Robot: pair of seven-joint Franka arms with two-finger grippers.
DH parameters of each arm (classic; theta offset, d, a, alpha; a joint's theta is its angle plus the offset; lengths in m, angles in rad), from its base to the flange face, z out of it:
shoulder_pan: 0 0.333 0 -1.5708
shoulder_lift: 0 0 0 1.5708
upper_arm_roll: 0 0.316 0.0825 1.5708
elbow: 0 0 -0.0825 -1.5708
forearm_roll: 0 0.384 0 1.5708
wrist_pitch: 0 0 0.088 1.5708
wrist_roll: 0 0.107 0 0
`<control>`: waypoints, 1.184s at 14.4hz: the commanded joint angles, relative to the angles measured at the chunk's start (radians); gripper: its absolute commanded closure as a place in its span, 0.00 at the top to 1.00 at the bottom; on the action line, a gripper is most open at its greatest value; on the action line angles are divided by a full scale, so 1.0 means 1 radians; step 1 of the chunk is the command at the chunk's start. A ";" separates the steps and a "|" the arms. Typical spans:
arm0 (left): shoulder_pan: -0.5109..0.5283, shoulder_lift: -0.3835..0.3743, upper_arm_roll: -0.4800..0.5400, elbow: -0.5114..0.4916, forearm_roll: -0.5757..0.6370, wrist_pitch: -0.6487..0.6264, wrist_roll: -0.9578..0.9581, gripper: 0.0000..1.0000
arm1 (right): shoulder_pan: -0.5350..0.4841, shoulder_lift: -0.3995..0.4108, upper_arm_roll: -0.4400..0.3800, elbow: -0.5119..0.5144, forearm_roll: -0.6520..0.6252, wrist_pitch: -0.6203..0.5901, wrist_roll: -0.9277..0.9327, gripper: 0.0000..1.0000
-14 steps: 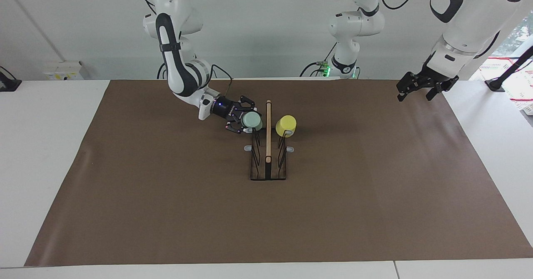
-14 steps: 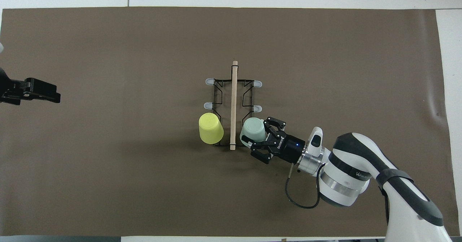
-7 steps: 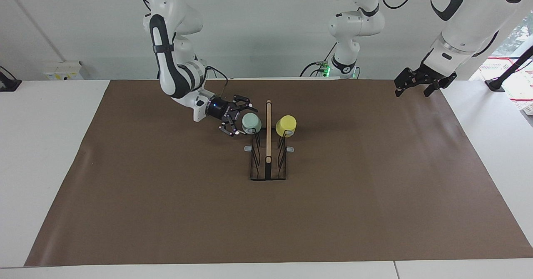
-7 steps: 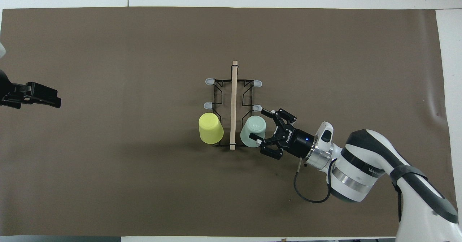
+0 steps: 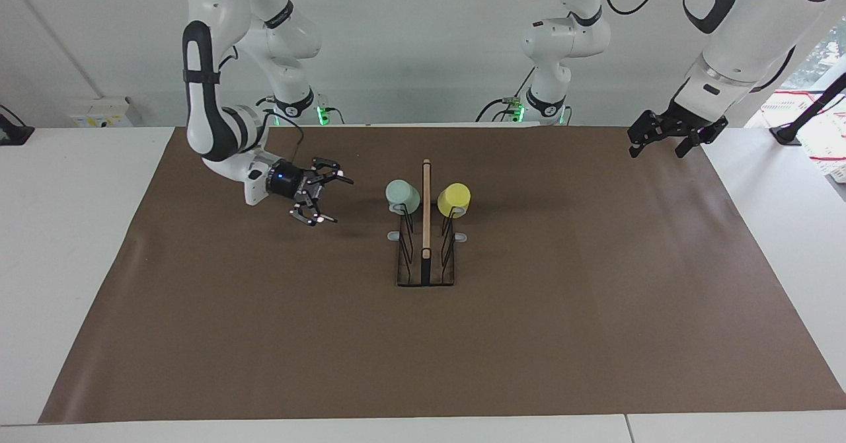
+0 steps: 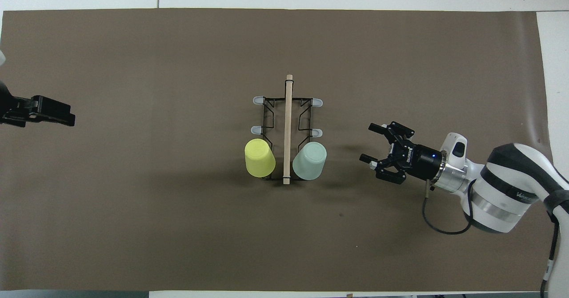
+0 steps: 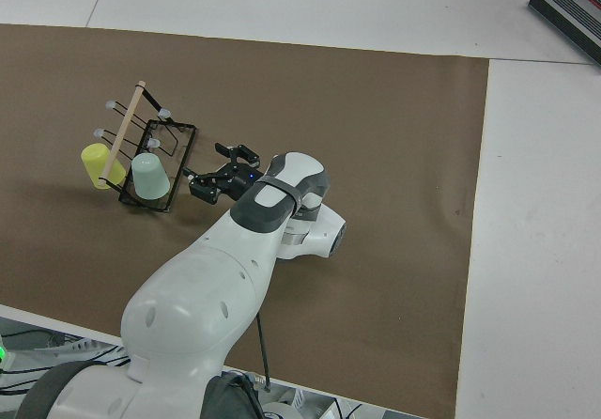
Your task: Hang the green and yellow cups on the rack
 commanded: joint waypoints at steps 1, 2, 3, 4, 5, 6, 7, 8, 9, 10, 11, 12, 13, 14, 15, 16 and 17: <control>0.010 -0.001 -0.006 -0.006 -0.002 0.013 0.013 1.00 | -0.077 0.023 0.008 0.118 -0.175 -0.035 0.141 1.00; 0.013 -0.001 -0.006 -0.006 -0.002 0.013 0.011 1.00 | -0.103 0.027 0.008 0.174 -0.248 -0.035 0.217 1.00; 0.013 -0.001 -0.006 -0.006 -0.002 0.013 0.011 1.00 | -0.123 0.032 0.008 0.225 -0.320 -0.035 0.286 1.00; 0.013 -0.001 -0.006 -0.006 -0.002 0.013 0.011 1.00 | -0.148 0.031 0.007 0.279 -0.411 -0.035 0.387 1.00; 0.013 -0.001 -0.006 -0.006 -0.002 0.013 0.011 1.00 | -0.172 0.020 0.007 0.338 -0.518 -0.037 0.520 1.00; 0.012 -0.001 -0.006 -0.006 -0.002 0.013 0.011 1.00 | -0.183 0.008 0.007 0.387 -0.631 -0.038 0.608 1.00; 0.012 -0.001 -0.006 -0.006 -0.002 0.013 0.011 1.00 | -0.194 0.003 0.008 0.444 -0.758 -0.063 0.676 1.00; 0.012 -0.001 -0.006 -0.006 -0.002 0.013 0.011 1.00 | -0.199 0.003 0.007 0.495 -0.864 -0.090 0.716 1.00; 0.012 -0.001 -0.006 -0.006 -0.002 0.014 0.011 1.00 | -0.199 -0.002 0.007 0.520 -0.945 -0.097 0.750 1.00; 0.012 -0.001 -0.006 -0.006 -0.002 0.014 0.011 1.00 | -0.197 -0.002 0.007 0.544 -1.006 -0.095 0.788 1.00; 0.013 -0.001 -0.006 -0.006 -0.002 0.013 0.011 1.00 | -0.194 -0.002 0.007 0.567 -1.069 -0.094 0.842 1.00; 0.012 -0.001 -0.006 -0.006 -0.002 0.013 0.011 1.00 | -0.186 -0.002 0.008 0.602 -1.142 -0.086 0.909 1.00; 0.012 -0.001 -0.006 -0.006 -0.002 0.013 0.011 1.00 | -0.171 -0.002 0.012 0.645 -1.228 -0.086 1.009 1.00; 0.012 -0.001 -0.006 -0.006 -0.002 0.013 0.011 1.00 | -0.138 0.000 0.012 0.687 -1.314 -0.094 1.160 1.00; 0.012 -0.001 -0.006 -0.006 -0.002 0.013 0.011 1.00 | -0.107 -0.002 0.012 0.721 -1.373 -0.101 1.301 1.00; 0.012 -0.001 -0.006 -0.006 -0.002 0.014 0.011 1.00 | -0.081 -0.003 0.013 0.747 -1.413 -0.121 1.389 1.00; 0.012 -0.001 -0.006 -0.006 -0.002 0.013 0.011 1.00 | -0.055 -0.005 0.013 0.779 -1.444 -0.147 1.458 1.00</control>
